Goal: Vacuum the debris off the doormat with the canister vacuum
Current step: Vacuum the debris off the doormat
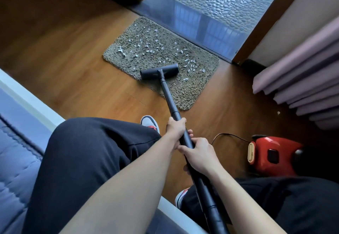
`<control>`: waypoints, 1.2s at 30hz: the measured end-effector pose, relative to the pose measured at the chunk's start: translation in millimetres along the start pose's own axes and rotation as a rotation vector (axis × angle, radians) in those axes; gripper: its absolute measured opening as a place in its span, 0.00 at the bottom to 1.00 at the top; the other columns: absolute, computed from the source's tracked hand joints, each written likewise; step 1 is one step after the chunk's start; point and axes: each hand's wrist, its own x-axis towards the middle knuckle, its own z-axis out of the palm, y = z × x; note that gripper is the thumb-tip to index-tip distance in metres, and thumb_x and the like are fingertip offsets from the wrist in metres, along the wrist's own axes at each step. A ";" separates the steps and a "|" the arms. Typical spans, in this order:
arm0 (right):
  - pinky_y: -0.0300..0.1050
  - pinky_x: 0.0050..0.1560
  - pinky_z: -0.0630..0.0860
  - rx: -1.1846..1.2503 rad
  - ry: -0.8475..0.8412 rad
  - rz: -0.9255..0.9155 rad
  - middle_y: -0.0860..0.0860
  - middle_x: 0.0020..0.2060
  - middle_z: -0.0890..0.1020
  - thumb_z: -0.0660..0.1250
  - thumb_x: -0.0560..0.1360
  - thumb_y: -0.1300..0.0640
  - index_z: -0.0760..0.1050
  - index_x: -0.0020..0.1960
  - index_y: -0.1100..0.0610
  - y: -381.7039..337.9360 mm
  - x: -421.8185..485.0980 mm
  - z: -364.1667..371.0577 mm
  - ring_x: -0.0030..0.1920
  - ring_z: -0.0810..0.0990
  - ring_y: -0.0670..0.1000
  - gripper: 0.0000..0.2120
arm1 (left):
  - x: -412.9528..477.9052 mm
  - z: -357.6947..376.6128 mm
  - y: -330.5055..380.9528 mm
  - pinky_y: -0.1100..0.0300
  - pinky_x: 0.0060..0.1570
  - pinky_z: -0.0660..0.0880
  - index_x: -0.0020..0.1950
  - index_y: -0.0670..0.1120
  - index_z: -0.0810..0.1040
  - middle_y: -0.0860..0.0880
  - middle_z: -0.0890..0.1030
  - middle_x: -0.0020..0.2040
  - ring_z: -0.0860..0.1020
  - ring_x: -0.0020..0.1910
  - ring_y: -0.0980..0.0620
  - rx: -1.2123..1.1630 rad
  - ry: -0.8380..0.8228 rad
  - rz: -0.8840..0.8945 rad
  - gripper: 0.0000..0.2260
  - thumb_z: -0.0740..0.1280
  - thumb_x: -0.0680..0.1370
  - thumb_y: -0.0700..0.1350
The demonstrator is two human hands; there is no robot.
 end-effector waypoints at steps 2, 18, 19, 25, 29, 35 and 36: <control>0.50 0.26 0.82 0.019 -0.004 -0.002 0.57 0.35 0.82 0.71 0.75 0.54 0.78 0.49 0.62 -9.3 11.7 1.0 0.28 0.86 0.62 0.10 | 10.7 0.2 10.9 0.60 0.23 0.73 0.56 0.43 0.65 0.42 0.71 0.36 0.73 0.23 0.48 0.018 0.012 0.009 0.07 0.61 0.80 0.39; 0.48 0.24 0.80 0.064 0.017 0.042 0.56 0.32 0.79 0.70 0.78 0.54 0.79 0.50 0.62 25.2 -23.2 -23.8 0.26 0.85 0.59 0.11 | -17.6 29.2 -22.5 0.59 0.25 0.75 0.63 0.41 0.65 0.42 0.72 0.38 0.74 0.24 0.49 0.129 -0.057 -0.006 0.12 0.61 0.81 0.40; 0.48 0.24 0.80 0.084 0.028 0.045 0.56 0.31 0.79 0.70 0.78 0.54 0.79 0.50 0.62 31.5 -28.3 -25.9 0.25 0.84 0.58 0.11 | -23.0 32.7 -27.7 0.59 0.24 0.75 0.64 0.41 0.65 0.42 0.73 0.38 0.75 0.24 0.49 0.142 -0.065 -0.005 0.12 0.61 0.81 0.40; 0.43 0.25 0.77 0.153 0.060 0.070 0.59 0.28 0.82 0.69 0.78 0.55 0.77 0.46 0.62 67.4 -60.9 -34.5 0.21 0.80 0.54 0.10 | -54.9 49.7 -60.5 0.59 0.24 0.75 0.65 0.41 0.65 0.41 0.73 0.39 0.75 0.26 0.49 0.186 -0.133 -0.013 0.13 0.60 0.82 0.41; 0.41 0.26 0.75 0.167 0.067 0.071 0.59 0.24 0.82 0.68 0.78 0.55 0.76 0.44 0.61 81.7 -72.8 -38.5 0.20 0.79 0.54 0.09 | -66.5 57.2 -74.3 0.59 0.24 0.75 0.67 0.42 0.64 0.41 0.73 0.41 0.75 0.24 0.50 0.203 -0.148 -0.014 0.15 0.60 0.82 0.41; 0.43 0.27 0.77 0.180 0.081 0.075 0.57 0.24 0.82 0.68 0.77 0.54 0.76 0.45 0.60 77.8 -64.4 -41.9 0.21 0.80 0.54 0.08 | -64.6 62.2 -65.1 0.58 0.26 0.76 0.64 0.41 0.66 0.41 0.73 0.38 0.75 0.27 0.48 0.217 -0.142 -0.006 0.12 0.60 0.81 0.41; 0.43 0.27 0.77 0.183 0.085 0.078 0.57 0.24 0.82 0.68 0.77 0.54 0.76 0.46 0.60 75.2 -60.9 -43.0 0.20 0.80 0.54 0.08 | -62.7 63.5 -61.4 0.58 0.26 0.76 0.64 0.41 0.66 0.41 0.73 0.37 0.75 0.27 0.48 0.218 -0.141 -0.005 0.12 0.60 0.81 0.41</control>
